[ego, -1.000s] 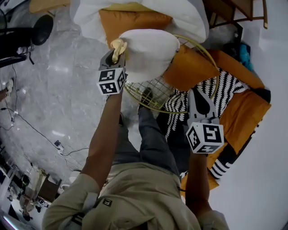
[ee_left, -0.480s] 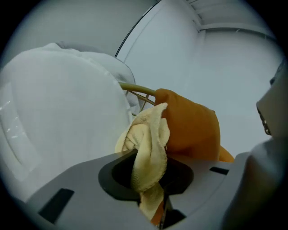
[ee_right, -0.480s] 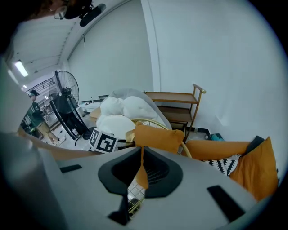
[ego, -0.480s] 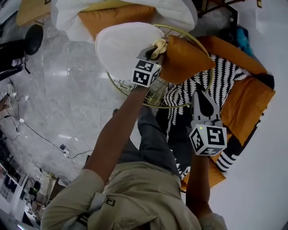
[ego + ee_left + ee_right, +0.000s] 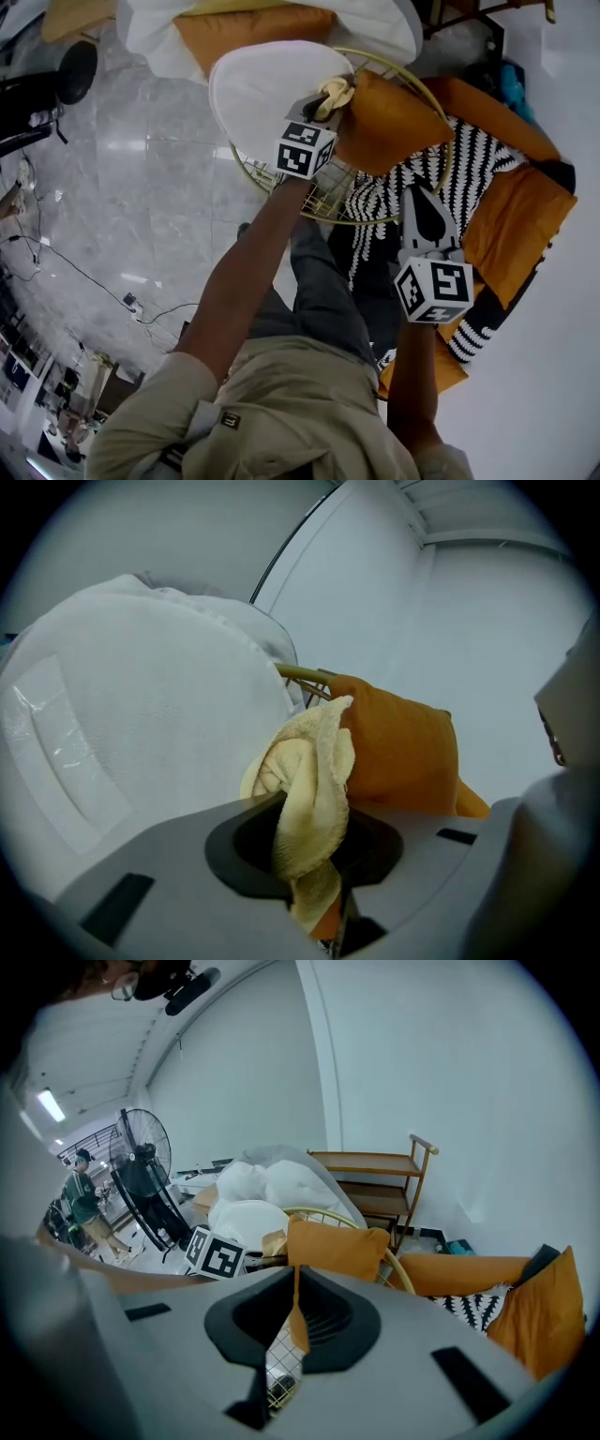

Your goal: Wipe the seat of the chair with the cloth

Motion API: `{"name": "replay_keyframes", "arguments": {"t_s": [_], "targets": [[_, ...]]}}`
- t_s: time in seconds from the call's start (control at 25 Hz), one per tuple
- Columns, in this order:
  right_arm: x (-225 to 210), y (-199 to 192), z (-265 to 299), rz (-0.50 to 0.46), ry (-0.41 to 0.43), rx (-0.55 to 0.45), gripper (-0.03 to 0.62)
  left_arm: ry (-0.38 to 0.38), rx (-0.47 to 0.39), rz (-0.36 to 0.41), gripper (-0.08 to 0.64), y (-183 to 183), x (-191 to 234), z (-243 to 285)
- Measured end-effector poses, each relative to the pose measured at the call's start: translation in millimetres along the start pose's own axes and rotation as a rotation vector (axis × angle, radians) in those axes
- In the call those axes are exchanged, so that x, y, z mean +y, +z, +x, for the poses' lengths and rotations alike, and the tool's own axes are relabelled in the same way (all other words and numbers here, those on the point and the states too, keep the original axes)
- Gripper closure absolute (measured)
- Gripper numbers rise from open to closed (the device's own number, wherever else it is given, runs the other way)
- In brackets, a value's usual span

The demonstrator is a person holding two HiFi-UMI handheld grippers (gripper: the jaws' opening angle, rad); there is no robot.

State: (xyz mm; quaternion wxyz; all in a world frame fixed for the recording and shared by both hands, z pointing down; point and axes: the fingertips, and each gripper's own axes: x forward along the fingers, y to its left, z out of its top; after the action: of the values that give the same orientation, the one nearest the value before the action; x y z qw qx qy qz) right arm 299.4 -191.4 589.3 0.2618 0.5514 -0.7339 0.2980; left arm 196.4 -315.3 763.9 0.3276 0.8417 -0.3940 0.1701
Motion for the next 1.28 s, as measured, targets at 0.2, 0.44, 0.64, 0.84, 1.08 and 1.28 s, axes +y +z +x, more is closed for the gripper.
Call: {"name": "replay_keyframes", "arguments": {"t_s": [0.2,0.44,0.64,0.84,1.08,1.28], "targets": [[17,3,4,-0.021,0.020,0.000,0.565,0.113,-0.009,-0.016,0.463,-6,61,-45],[48,9,7,-0.048,0.056,-0.005,0.565,0.381,-0.079,-0.032,0.463,-7,162,-160],[68,10,15,-0.077,0.086,0.003,0.565,0.490,-0.143,-0.050,0.463,-7,191,-208],[73,12,16,-0.085,0.094,0.003,0.565,0.473,-0.129,-0.070,0.463,-17,183,-198],[46,4,12,-0.058,0.054,0.010,0.565,0.422,-0.088,-0.068,0.463,-29,161,-159],[13,-17,7,-0.017,0.012,0.032,0.565,0.275,-0.005,-0.059,0.463,-49,109,-79]]}}
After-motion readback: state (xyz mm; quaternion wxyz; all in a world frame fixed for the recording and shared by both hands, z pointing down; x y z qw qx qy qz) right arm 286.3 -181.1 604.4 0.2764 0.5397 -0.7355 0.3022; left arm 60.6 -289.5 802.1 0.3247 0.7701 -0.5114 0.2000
